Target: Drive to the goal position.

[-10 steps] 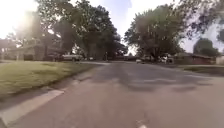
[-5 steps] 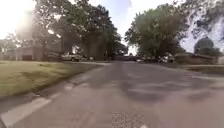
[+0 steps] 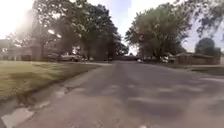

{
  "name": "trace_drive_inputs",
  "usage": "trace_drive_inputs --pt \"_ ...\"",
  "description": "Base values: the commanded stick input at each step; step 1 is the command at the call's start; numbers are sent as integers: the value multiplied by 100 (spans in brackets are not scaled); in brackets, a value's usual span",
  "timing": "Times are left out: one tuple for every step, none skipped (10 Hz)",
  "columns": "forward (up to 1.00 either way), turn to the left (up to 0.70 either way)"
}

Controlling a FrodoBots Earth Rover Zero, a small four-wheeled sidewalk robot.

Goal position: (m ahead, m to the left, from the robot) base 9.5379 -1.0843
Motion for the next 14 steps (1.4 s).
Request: trace_drive_inputs --pt "100 -20" --pt "100 -21" --pt "100 -20" --pt "100 -18" --pt "100 -17" --pt "100 0" --pt "100 0" --pt "100 0" --pt "100 0" --pt "100 0" --pt "100 0" --pt "100 0" --pt "100 0" --pt "100 0"
